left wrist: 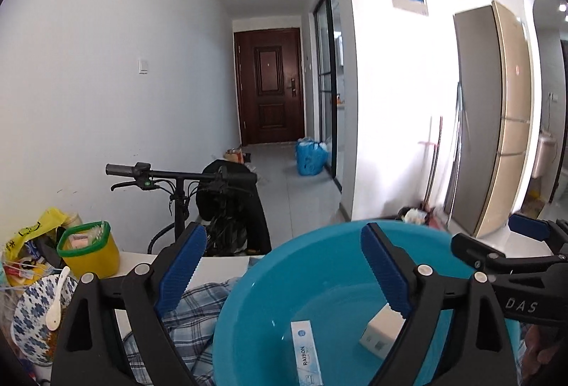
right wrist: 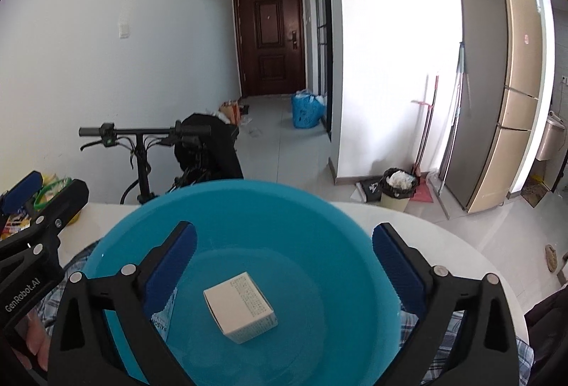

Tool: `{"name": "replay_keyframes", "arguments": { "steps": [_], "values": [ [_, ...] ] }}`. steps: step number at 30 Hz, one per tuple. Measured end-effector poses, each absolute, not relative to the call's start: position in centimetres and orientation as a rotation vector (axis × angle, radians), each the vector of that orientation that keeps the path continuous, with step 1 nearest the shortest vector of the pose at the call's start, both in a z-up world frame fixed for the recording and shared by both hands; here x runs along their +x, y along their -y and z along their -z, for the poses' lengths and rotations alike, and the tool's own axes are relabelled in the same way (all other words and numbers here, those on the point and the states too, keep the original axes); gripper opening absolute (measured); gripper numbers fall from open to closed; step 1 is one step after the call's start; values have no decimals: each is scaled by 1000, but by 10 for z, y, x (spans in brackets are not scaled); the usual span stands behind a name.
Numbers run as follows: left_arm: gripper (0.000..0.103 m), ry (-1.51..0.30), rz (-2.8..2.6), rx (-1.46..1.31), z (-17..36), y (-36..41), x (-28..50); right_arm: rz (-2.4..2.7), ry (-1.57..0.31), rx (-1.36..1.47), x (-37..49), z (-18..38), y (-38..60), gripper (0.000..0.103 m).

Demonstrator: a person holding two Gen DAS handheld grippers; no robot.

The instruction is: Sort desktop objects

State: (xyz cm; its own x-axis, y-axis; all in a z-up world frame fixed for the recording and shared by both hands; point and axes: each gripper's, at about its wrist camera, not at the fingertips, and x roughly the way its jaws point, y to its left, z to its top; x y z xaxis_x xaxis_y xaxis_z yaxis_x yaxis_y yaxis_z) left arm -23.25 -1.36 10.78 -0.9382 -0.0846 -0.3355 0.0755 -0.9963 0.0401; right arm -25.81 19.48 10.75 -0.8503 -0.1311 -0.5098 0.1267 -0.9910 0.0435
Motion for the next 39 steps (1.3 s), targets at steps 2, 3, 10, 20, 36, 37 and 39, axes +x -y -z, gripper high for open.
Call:
{"name": "replay_keyframes", "arguments": {
  "steps": [2,3,10,20,36,37,39],
  "values": [
    [94,60,3004,489,-111,14,-229,2910,23,761,-254,-114,-198,99],
    [103,71,2994,473,-113,13,-227,2918,27,745,-252,-117,-200,100],
    [103,80,2999,323,-130,9,-203,2965,37,605,-234,-141,-204,103],
    [103,20,3073,259,-155,-3,-173,3009,-41,424,-198,-172,-208,103],
    [103,40,3067,92,-207,-10,-100,2989,51,268,-133,-213,-224,103],
    [103,33,3070,85,-210,-9,-93,2992,52,267,-130,-215,-225,103],
    [103,29,3077,83,-214,-8,-82,2986,54,258,-121,-218,-225,103]
  ]
}}
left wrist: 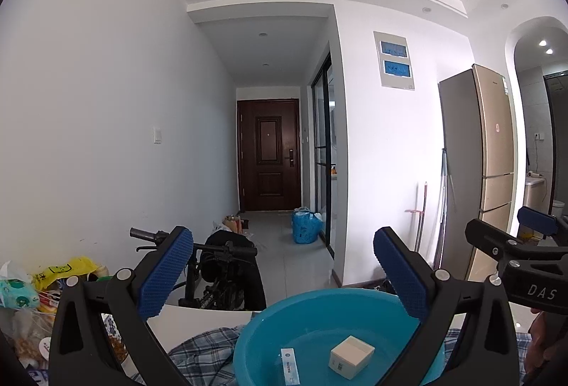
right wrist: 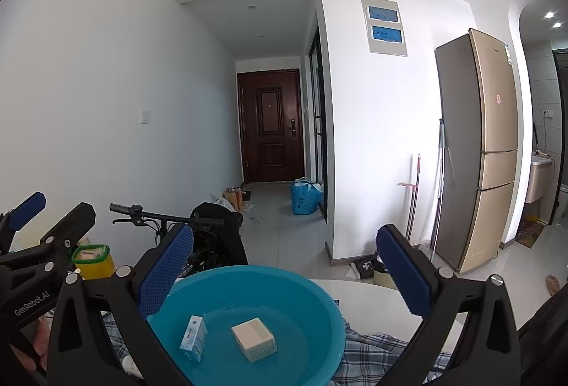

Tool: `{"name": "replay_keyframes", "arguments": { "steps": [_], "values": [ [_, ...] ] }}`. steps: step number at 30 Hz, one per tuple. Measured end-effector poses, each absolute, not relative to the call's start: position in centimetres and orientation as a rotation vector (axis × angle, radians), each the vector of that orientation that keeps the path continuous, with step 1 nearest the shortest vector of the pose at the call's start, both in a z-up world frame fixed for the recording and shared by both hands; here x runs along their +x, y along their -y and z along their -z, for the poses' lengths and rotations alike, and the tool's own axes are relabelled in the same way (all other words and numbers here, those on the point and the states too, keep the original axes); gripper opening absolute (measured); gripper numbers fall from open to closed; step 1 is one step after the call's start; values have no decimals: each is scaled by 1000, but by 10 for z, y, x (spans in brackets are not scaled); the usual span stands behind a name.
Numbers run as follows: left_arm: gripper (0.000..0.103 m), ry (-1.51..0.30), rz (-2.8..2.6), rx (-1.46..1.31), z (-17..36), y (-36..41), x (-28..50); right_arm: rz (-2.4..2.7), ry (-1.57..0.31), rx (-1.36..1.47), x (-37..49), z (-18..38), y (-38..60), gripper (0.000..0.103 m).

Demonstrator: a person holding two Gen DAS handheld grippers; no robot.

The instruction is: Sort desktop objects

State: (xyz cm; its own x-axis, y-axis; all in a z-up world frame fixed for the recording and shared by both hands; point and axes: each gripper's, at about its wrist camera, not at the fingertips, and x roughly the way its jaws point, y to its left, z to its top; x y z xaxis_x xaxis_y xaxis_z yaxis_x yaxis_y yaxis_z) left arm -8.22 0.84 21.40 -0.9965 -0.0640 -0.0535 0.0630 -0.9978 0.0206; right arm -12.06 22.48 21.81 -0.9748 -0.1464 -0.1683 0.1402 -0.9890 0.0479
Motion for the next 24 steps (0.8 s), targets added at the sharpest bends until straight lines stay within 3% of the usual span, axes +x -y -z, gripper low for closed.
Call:
{"name": "replay_keyframes", "arguments": {
  "steps": [24],
  "values": [
    [103,-58,3073,-100,-239,8,59,2978,-101,10,1,-252,-214,103]
  ]
}}
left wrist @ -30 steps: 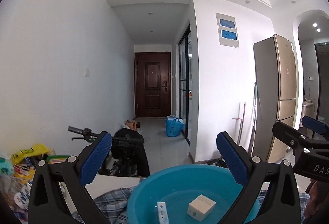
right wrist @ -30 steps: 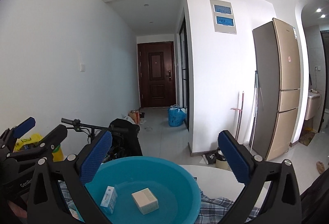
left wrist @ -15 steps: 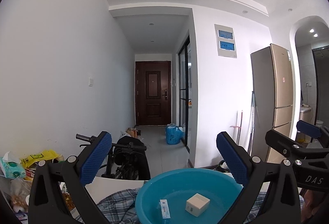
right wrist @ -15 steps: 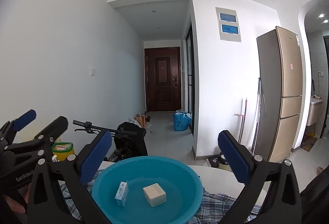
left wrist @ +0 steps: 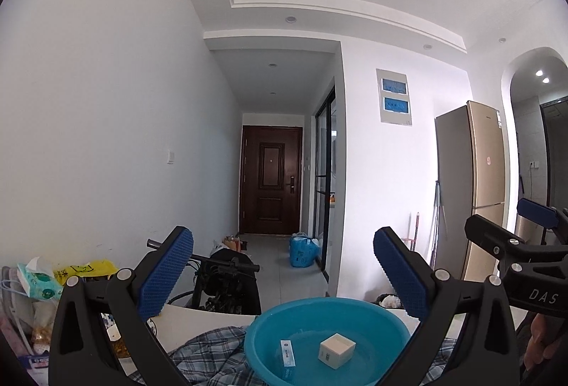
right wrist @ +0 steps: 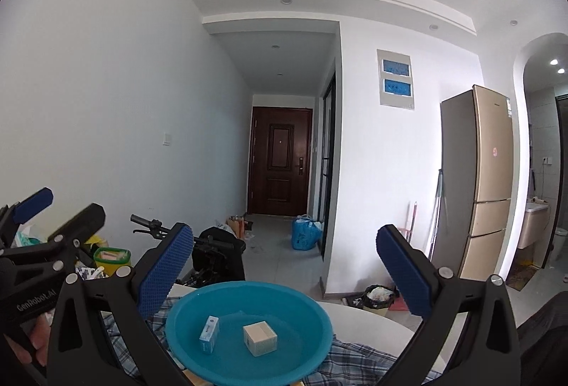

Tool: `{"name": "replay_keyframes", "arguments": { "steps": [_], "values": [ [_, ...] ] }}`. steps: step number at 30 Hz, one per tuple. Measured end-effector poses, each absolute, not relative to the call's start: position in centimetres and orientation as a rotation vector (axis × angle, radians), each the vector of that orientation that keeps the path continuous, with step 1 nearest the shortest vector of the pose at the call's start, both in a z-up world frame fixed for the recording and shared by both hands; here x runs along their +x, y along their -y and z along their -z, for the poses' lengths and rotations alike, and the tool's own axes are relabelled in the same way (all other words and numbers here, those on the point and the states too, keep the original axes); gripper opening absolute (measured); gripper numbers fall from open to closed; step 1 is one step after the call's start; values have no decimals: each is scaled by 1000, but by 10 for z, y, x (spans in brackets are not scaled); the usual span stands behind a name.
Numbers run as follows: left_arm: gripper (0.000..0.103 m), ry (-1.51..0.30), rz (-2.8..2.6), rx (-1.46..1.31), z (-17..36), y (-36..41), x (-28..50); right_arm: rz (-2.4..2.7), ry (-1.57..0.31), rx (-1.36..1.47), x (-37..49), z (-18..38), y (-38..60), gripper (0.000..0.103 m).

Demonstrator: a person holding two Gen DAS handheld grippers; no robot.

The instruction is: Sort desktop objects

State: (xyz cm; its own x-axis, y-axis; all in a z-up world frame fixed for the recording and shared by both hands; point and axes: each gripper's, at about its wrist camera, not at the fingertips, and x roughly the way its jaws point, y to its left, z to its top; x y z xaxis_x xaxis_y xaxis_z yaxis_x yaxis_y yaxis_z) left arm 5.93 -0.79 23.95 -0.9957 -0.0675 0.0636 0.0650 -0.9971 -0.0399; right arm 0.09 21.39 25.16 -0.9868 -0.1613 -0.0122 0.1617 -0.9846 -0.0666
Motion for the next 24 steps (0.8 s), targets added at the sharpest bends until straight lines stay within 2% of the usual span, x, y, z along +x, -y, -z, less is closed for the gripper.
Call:
{"name": "replay_keyframes", "arguments": {
  "steps": [10,24],
  "values": [
    [103,-81,3086,-82,-234,9,69,3007,-46,46,8,-238,-228,103],
    [103,-29,3103,142,-189,-1,45,3009,-77,217,-3,-203,-222,103]
  ]
}}
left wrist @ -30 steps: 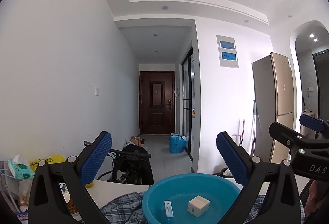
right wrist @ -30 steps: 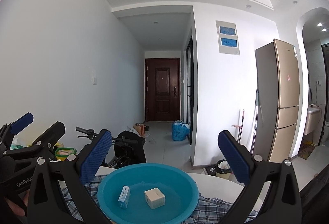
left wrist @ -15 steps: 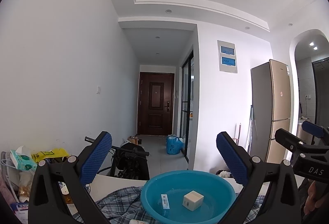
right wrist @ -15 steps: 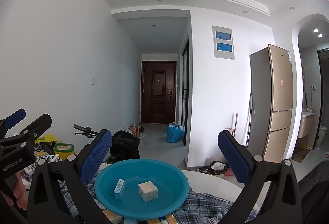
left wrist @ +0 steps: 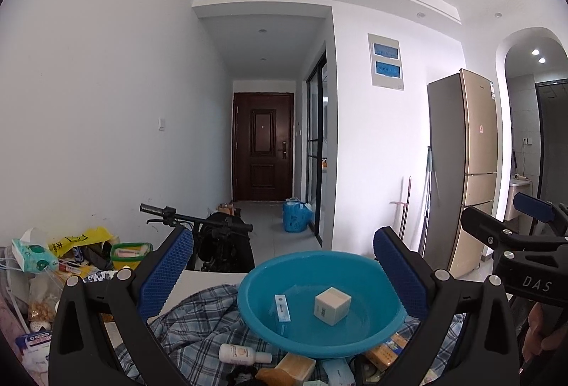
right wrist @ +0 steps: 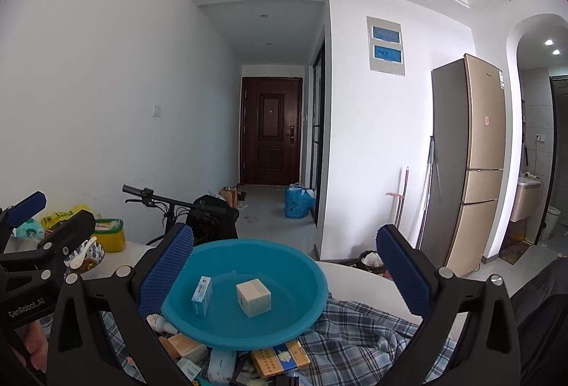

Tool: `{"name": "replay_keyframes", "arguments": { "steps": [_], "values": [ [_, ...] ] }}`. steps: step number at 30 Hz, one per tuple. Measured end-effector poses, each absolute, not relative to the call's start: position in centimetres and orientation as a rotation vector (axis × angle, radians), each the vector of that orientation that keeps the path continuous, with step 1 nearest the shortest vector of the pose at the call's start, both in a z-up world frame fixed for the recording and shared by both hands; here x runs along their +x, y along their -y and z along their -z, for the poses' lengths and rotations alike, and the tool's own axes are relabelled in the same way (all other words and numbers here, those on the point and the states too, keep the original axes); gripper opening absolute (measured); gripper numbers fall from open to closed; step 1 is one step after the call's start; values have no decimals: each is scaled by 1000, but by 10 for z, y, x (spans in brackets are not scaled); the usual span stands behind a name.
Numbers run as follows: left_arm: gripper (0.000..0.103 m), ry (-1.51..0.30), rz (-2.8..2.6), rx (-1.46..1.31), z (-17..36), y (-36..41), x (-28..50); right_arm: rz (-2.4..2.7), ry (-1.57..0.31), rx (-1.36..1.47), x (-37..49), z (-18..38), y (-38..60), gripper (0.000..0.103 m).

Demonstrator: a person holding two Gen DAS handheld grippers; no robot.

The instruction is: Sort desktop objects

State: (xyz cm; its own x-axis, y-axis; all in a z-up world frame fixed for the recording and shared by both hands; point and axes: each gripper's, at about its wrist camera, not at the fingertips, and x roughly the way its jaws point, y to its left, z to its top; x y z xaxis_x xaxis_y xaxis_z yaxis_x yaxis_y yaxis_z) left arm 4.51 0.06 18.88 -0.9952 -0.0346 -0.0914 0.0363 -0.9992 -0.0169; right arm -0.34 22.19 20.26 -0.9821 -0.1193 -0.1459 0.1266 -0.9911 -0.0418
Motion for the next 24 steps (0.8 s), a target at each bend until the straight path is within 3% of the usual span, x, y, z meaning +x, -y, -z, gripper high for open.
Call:
{"name": "replay_keyframes", "arguments": {
  "steps": [24],
  "values": [
    [103,-11,3033,582,-103,9,3,2962,-136,482,-17,-139,-216,103]
  ]
}}
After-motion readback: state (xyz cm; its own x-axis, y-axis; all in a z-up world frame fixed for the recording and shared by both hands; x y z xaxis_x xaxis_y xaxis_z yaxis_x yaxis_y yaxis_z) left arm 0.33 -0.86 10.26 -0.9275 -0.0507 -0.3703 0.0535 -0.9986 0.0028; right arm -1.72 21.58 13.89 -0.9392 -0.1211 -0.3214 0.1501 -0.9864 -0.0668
